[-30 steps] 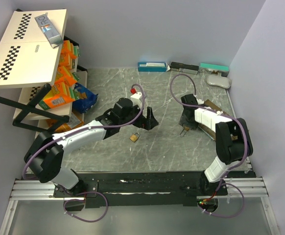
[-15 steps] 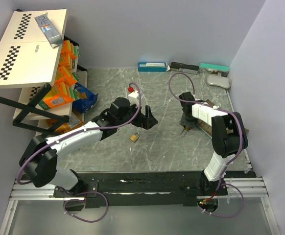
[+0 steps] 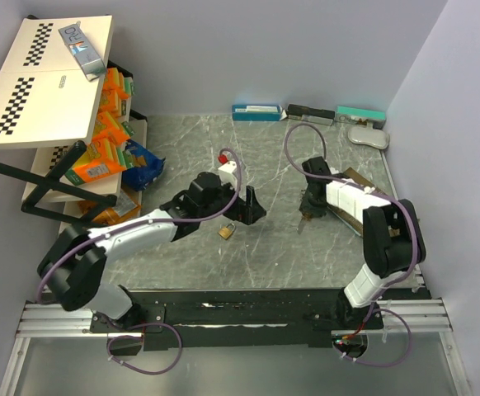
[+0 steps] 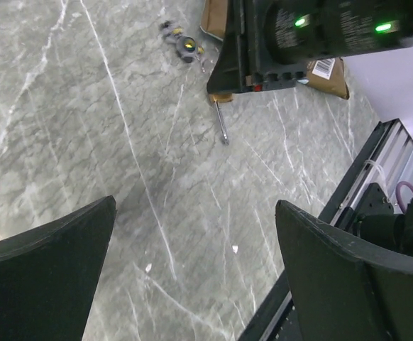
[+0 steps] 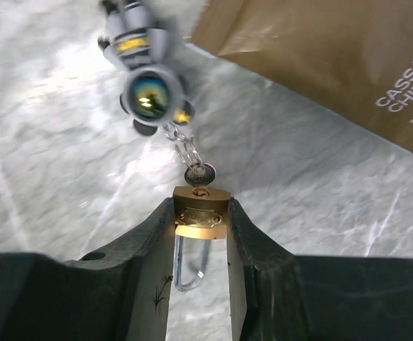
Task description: Unlock with the key
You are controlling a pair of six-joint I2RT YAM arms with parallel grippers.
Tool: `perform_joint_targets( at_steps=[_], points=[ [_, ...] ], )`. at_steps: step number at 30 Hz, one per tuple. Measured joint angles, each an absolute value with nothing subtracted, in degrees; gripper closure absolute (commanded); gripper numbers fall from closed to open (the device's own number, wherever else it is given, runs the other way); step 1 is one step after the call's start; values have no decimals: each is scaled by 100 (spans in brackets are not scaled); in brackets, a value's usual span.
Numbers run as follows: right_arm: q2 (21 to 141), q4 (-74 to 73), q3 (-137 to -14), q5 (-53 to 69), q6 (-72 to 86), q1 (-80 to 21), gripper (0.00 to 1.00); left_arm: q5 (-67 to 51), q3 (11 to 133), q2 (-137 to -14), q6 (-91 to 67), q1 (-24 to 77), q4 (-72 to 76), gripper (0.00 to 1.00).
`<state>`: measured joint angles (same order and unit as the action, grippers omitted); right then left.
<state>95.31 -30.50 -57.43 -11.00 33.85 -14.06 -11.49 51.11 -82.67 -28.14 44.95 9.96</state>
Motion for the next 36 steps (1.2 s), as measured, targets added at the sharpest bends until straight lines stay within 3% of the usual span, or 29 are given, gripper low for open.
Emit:
perform_joint_targets(
  at_steps=[15, 28, 36],
  points=[
    [8353, -2220, -5129, -80, 3562, -1450, 100, -1649, 5435, -10311, -3328, 4678, 2386, 4],
    [8086, -1306, -4648, 432, 3826, -1599, 100, -2156, 5837, -10868, -3865, 4803, 2821, 8],
    [7852, -1116, -4637, 558, 3913, -1599, 100, -2182, 6204, -11192, -3872, 4864, 2453, 17]
  ],
)
